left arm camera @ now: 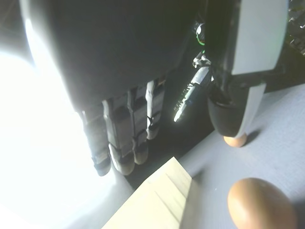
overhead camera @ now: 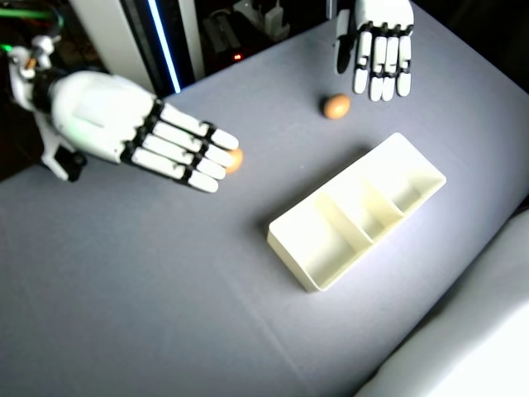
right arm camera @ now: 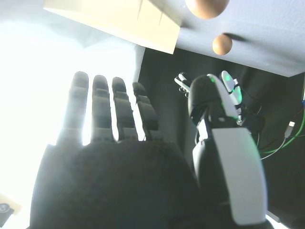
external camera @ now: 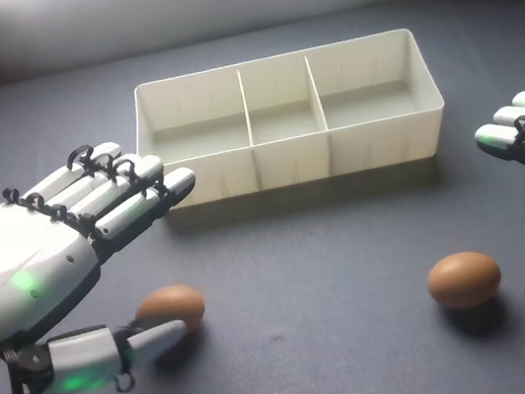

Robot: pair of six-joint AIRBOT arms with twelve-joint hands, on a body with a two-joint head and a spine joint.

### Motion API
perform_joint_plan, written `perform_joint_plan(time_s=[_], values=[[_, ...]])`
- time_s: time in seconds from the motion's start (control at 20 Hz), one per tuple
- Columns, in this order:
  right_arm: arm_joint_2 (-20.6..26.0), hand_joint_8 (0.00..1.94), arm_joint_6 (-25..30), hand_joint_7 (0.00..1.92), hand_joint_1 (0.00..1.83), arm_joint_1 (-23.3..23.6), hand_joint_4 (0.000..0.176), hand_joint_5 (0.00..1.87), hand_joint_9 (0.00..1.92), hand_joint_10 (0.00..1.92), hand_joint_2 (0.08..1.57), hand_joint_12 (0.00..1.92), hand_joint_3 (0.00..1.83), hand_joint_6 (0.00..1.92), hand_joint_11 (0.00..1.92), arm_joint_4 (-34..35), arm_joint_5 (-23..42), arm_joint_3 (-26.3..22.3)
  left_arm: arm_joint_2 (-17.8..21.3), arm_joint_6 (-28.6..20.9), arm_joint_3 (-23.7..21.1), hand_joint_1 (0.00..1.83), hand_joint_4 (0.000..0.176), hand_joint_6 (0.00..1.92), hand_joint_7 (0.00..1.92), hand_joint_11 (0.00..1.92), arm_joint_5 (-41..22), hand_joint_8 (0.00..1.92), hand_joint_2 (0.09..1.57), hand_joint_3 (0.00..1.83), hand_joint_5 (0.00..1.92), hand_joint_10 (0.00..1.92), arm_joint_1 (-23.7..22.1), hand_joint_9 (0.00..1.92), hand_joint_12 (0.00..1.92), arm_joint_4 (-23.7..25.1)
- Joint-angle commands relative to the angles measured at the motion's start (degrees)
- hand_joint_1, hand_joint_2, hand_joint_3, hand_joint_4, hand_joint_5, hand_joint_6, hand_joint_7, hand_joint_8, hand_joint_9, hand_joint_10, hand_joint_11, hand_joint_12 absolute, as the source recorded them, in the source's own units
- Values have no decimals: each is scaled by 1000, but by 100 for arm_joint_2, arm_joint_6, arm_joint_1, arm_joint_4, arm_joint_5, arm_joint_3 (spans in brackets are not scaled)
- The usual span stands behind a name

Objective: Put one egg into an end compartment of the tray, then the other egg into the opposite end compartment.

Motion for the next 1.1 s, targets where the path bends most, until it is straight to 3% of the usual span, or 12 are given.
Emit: perform_joint_plan(time_s=[0.0,0.05,0.1,0.3,0.45,0.55,0.7,0.85,0.9,0.95,1.0,1.05], values=[[-9,0,4,0,293,21,0,0,0,0,1353,0,0,0,0,-2,711,2,-9,10,16,219,74,0,0,0,-727,0,1128,39,0,0,-63,0,0,-6],[-15,0,4,0,279,21,0,0,0,0,1353,0,0,0,0,0,719,2,-18,10,16,235,79,0,0,0,-728,0,1131,33,0,0,-63,0,0,-12],[-24,0,4,0,272,20,0,0,0,0,1349,0,0,0,0,4,727,5,-26,10,18,223,96,0,0,0,-731,0,1136,30,0,0,-63,0,0,-13],[-29,0,4,0,295,17,0,0,0,0,1348,0,0,0,0,16,733,9,-32,-20,0,292,80,0,0,0,-708,0,1121,10,0,0,-66,0,0,-16],[-29,0,4,0,300,16,0,0,0,0,1344,0,0,0,0,32,734,8,-45,-66,-29,335,85,0,0,0,-670,0,1114,5,0,0,-49,0,0,-14],[-31,0,4,0,284,16,0,0,0,0,1344,0,0,0,0,42,735,8,-101,-108,-19,414,74,0,30,0,-551,12,1101,0,0,0,-11,0,0,-14],[-37,0,4,0,264,12,0,0,0,0,1348,0,0,0,0,65,735,8,-235,-129,76,535,40,0,102,0,-245,34,1088,0,0,33,-12,79,0,-12],[-46,0,4,0,261,4,0,0,0,0,1345,0,0,0,0,85,736,11,-401,-164,228,584,35,10,176,0,62,58,1083,0,24,65,-76,134,0,-34],[-46,0,4,0,266,-1,0,0,0,0,1347,0,0,0,0,95,736,12,-488,-164,306,588,41,23,200,0,205,67,1098,0,55,69,-118,134,0,-82],[-49,0,4,0,267,-4,0,0,0,0,1347,0,0,0,0,107,736,13,-559,-169,372,615,23,42,228,0,301,74,1108,4,104,81,-145,145,0,-118],[-53,0,4,0,273,-6,0,0,0,0,1347,0,0,0,0,122,736,14,-606,-170,416,606,18,33,271,0,372,27,1125,0,142,219,-159,94,0,-137],[-60,0,4,0,252,-9,0,0,0,0,1347,0,0,0,0,138,736,20,-662,-168,473,658,10,53,315,13,436,25,1109,0,186,504,-172,21,21,-198]])
